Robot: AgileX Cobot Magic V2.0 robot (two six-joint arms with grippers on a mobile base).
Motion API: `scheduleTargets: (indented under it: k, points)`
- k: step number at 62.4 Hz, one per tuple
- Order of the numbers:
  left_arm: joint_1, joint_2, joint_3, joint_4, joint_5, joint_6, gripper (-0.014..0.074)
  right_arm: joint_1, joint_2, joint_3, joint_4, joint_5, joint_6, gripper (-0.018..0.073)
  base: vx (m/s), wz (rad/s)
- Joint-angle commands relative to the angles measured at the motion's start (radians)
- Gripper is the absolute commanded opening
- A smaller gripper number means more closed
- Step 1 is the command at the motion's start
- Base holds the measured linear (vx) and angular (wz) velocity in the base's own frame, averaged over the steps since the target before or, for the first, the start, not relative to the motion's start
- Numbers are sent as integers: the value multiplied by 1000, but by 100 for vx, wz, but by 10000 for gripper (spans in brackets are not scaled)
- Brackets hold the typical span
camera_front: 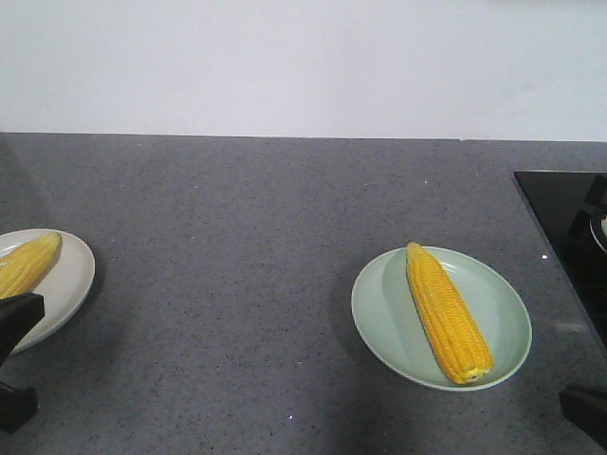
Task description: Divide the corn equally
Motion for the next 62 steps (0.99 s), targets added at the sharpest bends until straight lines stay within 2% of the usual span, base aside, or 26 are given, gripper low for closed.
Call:
scheduleTargets:
  k: [1, 4, 11, 13, 19, 23, 28, 32, 36, 42, 48, 54, 62]
  points:
    - [-1, -23, -4, 118, -43, -86, -7, -4, 5, -21, 32, -36, -9, -4, 0, 0]
    - [-1, -52, 19, 218, -43, -167, -7, -4, 5, -21, 32, -28, -9, -4, 0, 0]
    - [-1, -154, 102, 406, -91, -427, -7, -4, 5, -21, 32, -20, -9, -4, 0, 0]
    - [-1, -193, 139, 455, -130, -512, -7, -4, 5, -21, 32, -20, -9, -4, 0, 0]
    - [-1, -292, 241, 610, -269, -680, -7, -4, 5, -21, 32, -20, -9, -4, 0, 0]
    - [-1, -383, 334, 672, -369, -756, -7, -4, 5, -21, 32, -20, -9, -4, 0, 0]
    - [0, -481, 421, 687, -464, -786, -7, -4, 5, -21, 32, -20, -9, -4, 0, 0]
    - [5, -547, 477, 683, -490, -791, -7, -4, 5, -21, 32, -20, -9, -4, 0, 0]
    - [20, -613, 466, 696, -387, -791, -7, -4, 5, -21, 32, -19, -9, -4, 0, 0]
    - [50, -683, 472, 731, -330, -791, -7, -4, 5, -21, 32, -19, -9, -4, 0, 0]
    - [92, -673, 472, 749, -278, -800, -7, -4, 4, -21, 32, -15, -9, -4, 0, 0]
    - [118, -677, 472, 749, -249, -802, -7, -4, 4, -21, 32, -15, -9, -4, 0, 0]
    - [122, -677, 472, 749, -256, -801, -7, -4, 4, -21, 31, -15, -9, -4, 0, 0]
